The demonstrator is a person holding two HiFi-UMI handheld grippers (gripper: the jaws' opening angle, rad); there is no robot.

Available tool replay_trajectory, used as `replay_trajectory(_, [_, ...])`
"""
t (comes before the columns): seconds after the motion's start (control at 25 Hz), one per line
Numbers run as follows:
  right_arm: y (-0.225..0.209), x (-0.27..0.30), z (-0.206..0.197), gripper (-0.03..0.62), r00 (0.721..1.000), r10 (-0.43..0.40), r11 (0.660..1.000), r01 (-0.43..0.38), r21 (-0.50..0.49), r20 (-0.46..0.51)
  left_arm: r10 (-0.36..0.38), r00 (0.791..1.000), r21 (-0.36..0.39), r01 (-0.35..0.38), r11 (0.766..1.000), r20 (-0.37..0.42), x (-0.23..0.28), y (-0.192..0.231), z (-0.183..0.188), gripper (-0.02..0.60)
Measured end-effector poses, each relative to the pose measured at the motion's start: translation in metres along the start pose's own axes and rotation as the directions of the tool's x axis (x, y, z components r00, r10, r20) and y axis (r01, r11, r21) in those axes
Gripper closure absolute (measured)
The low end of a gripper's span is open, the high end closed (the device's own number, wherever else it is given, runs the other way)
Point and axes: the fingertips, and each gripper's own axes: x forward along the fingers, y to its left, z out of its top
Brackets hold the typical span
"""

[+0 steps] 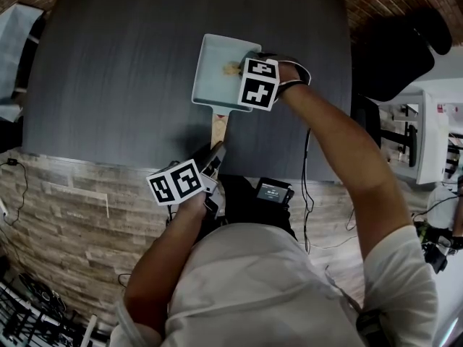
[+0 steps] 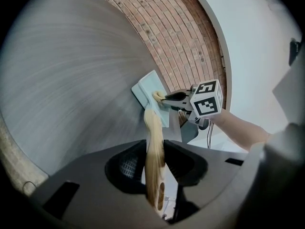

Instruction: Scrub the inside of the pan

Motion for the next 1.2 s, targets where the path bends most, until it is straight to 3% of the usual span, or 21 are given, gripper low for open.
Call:
replay_trajectory(0.44, [0.03,-0.007,0.003,0.554,0.995,0.094,0.991,-0.097,0.089,0.038,0.024,0.999,0.001,-0.024,1.0,0.027,-0.001,0.002,0.004,0.46])
replay_trajectory(0.64, [0.045,-0.011,0.007,0.554,0.984,0.16,0.972,-0.17,0.162,0.074,0.028,0.999,-0.001,-0.028,1.0,0.029,0.0,0.002,0.004,0.46])
replay_trajectory(0.92, [0.063,-0.014,0.006,0.553,0.959,0.245,0.899,-0.28,0.337,0.143,0.027,0.999,-0.009,-0.027,1.0,0.039,-0.001,0.002,0.004,0.46])
replay_trajectory(1.2, [0.074,-0.016,0.01,0.554,0.918,0.333,0.802,-0.396,0.447,0.216,0.026,0.999,-0.006,-0.026,1.0,0.04,0.0,0.002,0.006,0.46])
